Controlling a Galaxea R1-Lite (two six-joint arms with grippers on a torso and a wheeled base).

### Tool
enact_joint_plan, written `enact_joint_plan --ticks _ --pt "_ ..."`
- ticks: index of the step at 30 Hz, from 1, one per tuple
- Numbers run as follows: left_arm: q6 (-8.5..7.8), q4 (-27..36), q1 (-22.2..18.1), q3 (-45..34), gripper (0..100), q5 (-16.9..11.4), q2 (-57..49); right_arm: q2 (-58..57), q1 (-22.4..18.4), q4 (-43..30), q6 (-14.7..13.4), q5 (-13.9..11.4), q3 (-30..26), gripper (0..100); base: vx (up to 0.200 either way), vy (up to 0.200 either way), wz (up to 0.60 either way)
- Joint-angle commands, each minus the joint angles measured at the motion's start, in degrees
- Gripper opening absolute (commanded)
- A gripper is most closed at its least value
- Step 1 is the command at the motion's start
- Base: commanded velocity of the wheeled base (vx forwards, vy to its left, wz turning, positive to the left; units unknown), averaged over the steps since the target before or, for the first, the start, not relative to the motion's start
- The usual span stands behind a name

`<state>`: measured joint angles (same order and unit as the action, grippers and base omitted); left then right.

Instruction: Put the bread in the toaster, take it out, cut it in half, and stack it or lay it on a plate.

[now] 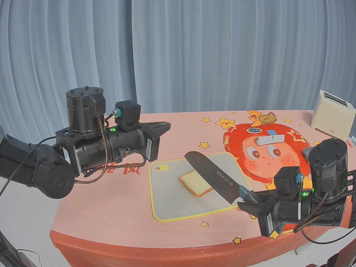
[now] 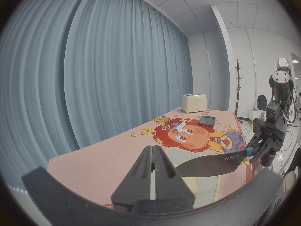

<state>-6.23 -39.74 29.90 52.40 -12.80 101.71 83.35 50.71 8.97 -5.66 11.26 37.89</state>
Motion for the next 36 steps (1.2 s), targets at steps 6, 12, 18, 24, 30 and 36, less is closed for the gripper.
enact_joint_plan --ticks 6,12,18,24,30,36 --pt "-0.10 -0.1 0.0 0.3 0 0.0 1.9 0.6 0.0 0.0 0.0 0.0 0.0 0 0.000 0.000 0.00" --pt "-0.19 -0.2 0.2 1.0 0 -0.1 1.9 0.9 0.0 0.0 0.1 0.0 -0.4 0 0.000 0.000 0.00" --pt "-0.19 -0.2 0.3 2.5 0 -0.1 2.3 0.6 -0.1 0.0 0.2 0.1 -0.4 0 0.000 0.000 0.00" --pt "0.16 -0.1 0.4 5.9 0 -0.1 3.9 0.7 -0.1 0.1 0.5 2.4 -0.5 0 0.000 0.000 0.00" --pt "0.08 -0.2 0.4 6.1 0 -0.1 5.1 0.7 0.0 0.1 0.6 2.5 -0.7 0 0.000 0.000 0.00" --pt "0.08 -0.1 0.4 6.6 0 -0.1 5.4 0.6 0.0 0.1 0.6 2.5 -0.7 0 0.000 0.000 0.00"
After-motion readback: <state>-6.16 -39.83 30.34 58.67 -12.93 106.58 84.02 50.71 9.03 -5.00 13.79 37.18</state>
